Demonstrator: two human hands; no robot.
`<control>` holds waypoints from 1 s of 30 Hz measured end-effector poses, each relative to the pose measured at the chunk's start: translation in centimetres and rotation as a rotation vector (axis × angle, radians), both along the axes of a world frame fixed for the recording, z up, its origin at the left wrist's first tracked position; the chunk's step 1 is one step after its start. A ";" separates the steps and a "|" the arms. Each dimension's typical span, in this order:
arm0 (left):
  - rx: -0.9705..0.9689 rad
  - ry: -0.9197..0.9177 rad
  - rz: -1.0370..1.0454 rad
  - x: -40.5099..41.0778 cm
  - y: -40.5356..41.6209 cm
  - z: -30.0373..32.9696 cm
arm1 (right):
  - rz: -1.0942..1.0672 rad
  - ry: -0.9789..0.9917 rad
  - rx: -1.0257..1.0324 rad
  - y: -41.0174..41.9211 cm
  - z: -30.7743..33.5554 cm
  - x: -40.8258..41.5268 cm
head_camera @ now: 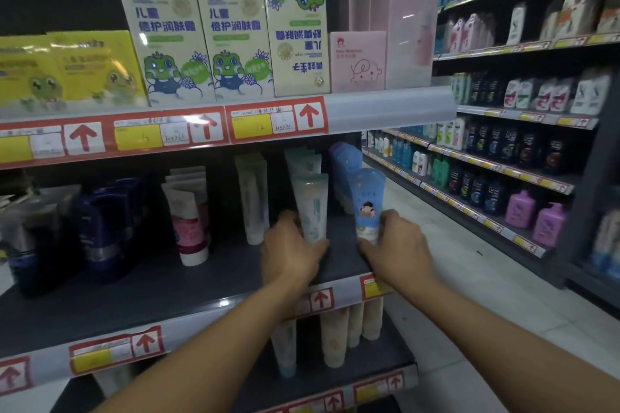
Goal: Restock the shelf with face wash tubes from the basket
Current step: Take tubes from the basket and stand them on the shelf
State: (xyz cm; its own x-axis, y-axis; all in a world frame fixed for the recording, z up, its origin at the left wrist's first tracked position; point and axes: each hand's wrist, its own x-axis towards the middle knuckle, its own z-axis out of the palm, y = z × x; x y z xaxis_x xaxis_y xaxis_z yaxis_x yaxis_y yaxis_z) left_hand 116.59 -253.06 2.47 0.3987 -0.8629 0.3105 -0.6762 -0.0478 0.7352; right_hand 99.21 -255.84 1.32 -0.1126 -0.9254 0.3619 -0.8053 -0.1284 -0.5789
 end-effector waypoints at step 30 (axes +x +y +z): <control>-0.005 -0.017 0.044 0.5 -7.5 -1.7 | -0.026 -0.081 0.062 -9.4 -0.2 1.8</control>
